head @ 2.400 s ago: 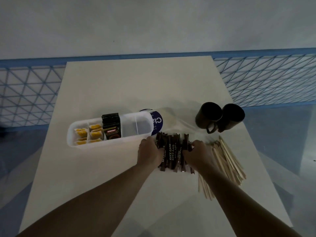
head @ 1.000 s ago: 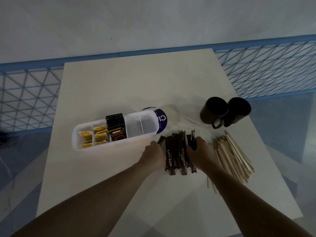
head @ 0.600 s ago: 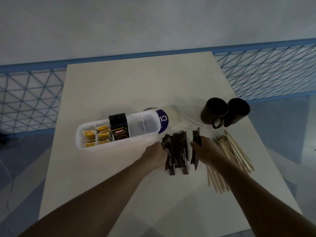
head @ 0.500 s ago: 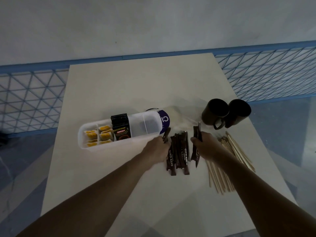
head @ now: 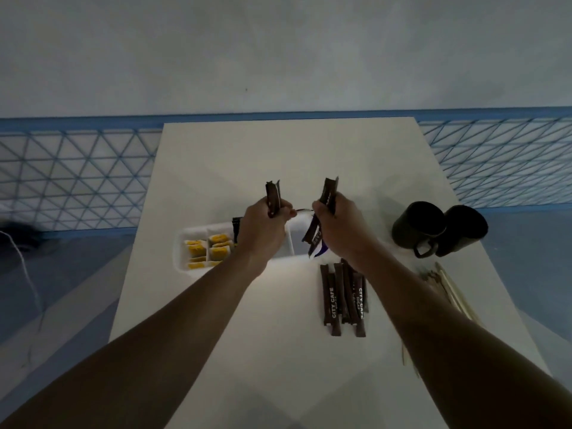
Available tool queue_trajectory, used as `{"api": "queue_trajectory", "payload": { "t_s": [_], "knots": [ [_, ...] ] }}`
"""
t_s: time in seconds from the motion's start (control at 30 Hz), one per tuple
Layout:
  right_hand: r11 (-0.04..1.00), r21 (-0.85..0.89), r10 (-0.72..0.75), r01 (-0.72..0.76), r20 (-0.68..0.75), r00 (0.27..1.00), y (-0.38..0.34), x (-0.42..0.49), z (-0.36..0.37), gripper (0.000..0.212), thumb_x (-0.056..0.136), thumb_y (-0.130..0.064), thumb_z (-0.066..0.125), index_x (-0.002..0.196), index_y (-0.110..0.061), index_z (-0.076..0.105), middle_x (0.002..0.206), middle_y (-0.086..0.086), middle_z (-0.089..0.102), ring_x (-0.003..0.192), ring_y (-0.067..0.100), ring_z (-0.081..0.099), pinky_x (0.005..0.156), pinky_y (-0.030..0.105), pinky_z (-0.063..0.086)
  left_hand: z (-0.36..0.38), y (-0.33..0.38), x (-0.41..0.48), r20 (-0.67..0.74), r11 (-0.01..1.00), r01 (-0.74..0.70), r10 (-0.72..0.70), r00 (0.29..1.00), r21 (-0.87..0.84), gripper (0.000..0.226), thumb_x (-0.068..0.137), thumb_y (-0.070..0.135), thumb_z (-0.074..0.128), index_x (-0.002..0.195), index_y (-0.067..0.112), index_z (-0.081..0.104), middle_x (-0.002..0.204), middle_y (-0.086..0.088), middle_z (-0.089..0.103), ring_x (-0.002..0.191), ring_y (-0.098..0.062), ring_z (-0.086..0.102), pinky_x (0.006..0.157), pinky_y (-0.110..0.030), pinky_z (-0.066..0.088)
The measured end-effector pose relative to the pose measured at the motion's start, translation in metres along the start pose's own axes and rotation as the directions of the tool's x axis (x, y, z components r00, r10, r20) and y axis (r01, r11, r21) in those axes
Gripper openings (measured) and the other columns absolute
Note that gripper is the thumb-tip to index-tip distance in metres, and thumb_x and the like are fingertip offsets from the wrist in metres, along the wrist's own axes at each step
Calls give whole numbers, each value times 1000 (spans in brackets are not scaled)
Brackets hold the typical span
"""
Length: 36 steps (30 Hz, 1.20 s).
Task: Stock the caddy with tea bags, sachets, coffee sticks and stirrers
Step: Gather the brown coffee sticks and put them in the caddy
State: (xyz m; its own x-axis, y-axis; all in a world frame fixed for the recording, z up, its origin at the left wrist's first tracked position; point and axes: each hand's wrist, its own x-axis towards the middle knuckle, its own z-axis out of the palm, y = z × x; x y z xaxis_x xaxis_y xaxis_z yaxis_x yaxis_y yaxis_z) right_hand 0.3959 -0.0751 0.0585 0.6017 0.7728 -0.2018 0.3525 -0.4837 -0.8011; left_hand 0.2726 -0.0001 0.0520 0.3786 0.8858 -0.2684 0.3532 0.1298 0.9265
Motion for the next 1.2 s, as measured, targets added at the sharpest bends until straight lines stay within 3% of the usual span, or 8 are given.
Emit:
{"api": "queue_trajectory", "payload": {
  "t_s": [0.13, 0.33, 0.43, 0.57, 0.8, 0.93, 1.03, 1.2],
  "knots": [
    [999, 29, -22, 22, 23, 999, -9, 7, 24, 19, 103, -27, 47, 106, -11, 57, 82, -1, 60, 68, 9, 56, 50, 17, 36, -3, -14, 5, -47, 1000, 0, 0, 999, 9, 22, 94, 12, 59, 82, 29, 64, 94, 5, 73, 96, -14, 68, 90, -39, 54],
    [1000, 9, -5, 4, 85, 996, 0, 15, 47, 17, 102, -26, 48, 103, -12, 59, 90, 2, 67, 78, 15, 63, 60, 26, 43, 6, -31, 8, -79, 994, -4, 13, 997, 111, 11, 94, 13, 58, 98, 18, 66, 84, 9, 65, 76, -3, 60, 63, -10, 41],
    [1000, 3, -10, 9, 145, 989, 6, 16, 52, 18, 103, -25, 48, 103, -12, 61, 89, 2, 69, 79, 12, 64, 59, 22, 44, 8, -37, 8, -66, 993, 17, -10, 998, 116, 9, 95, 15, 57, 99, 18, 64, 85, 6, 65, 74, -2, 58, 59, -12, 40],
    [1000, 10, -9, 7, 195, 981, 11, 18, 53, 19, 103, -21, 47, 102, -12, 63, 90, 6, 71, 80, 17, 67, 63, 25, 49, 9, -40, 11, -24, 996, 13, -10, 1000, 90, 15, 95, 15, 56, 108, 16, 64, 96, 2, 68, 87, -11, 65, 72, -23, 54],
    [1000, 6, -14, 13, 237, 971, 10, 21, 51, 16, 104, -18, 46, 107, -12, 61, 88, -1, 67, 75, 8, 61, 50, 7, 41, 2, -33, 15, -6, 999, -6, 6, 1000, 51, 35, 92, 4, 53, 125, 18, 58, 112, 5, 68, 103, -10, 63, 91, -33, 56],
    [994, -89, -42, 69, 277, 960, 8, 21, 54, 18, 103, -16, 48, 113, -10, 61, 93, 0, 67, 83, 14, 62, 61, 15, 45, -7, -26, 17, -25, 995, -50, 52, 998, 92, 41, 89, -1, 52, 126, 16, 59, 118, 6, 68, 113, -6, 60, 100, -28, 50],
    [975, -188, -61, 121, 300, 952, 7, 21, 60, 20, 102, -14, 48, 117, -7, 60, 105, 7, 68, 96, 23, 64, 81, 34, 51, -15, -20, 19, -28, 989, -99, 103, 994, 111, 41, 88, -2, 52, 124, 17, 60, 119, 7, 68, 115, -4, 60, 100, -23, 48],
    [944, -281, -95, 170, 263, 960, 9, 25, 67, 17, 93, -13, 59, 109, -7, 62, 103, 11, 67, 94, 29, 62, 80, 40, 53, -34, -16, 22, -26, 977, -124, 131, 991, 172, 40, 86, -4, 53, 118, 18, 63, 116, 8, 69, 110, -3, 61, 90, -10, 46]
  ]
}}
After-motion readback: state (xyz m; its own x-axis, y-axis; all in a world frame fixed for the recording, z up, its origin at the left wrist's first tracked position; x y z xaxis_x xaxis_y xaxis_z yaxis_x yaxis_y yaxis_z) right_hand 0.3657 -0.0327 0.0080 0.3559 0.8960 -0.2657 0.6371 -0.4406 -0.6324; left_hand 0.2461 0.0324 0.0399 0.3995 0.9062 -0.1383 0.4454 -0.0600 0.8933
